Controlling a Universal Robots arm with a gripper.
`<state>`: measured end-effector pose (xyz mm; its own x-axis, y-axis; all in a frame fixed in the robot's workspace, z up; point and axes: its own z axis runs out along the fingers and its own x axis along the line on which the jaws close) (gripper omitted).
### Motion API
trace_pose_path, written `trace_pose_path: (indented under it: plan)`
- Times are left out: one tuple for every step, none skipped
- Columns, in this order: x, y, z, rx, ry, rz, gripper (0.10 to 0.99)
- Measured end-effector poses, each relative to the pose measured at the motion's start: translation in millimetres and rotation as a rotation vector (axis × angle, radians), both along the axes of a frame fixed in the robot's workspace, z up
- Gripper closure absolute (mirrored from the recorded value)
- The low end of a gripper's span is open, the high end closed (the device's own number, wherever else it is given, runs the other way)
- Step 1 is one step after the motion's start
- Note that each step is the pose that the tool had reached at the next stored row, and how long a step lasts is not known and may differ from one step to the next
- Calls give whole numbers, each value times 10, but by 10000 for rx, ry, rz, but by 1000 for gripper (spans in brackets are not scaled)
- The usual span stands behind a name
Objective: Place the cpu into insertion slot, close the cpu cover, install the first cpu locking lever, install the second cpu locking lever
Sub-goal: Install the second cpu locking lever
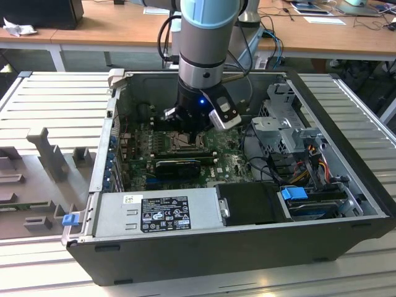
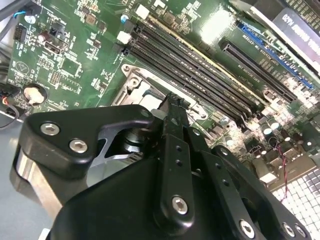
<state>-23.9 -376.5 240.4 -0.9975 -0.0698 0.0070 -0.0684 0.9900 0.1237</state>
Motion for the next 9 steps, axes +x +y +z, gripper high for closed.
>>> trace_pose_path:
  plan:
    - [-4,0,-17,3,5,-1,980]
    - [-33,0,-32,12,5,1,980]
    - [-66,-1,-40,21,6,1,980]
    - [-113,-2,-47,28,6,2,980]
    - [-192,-2,-53,54,5,0,980]
    - [-264,-7,-58,92,4,1,980]
    - [-284,-18,-60,122,5,-1,980]
    - [-291,-34,-64,181,5,2,980]
    - [-295,-50,-68,286,4,0,980]
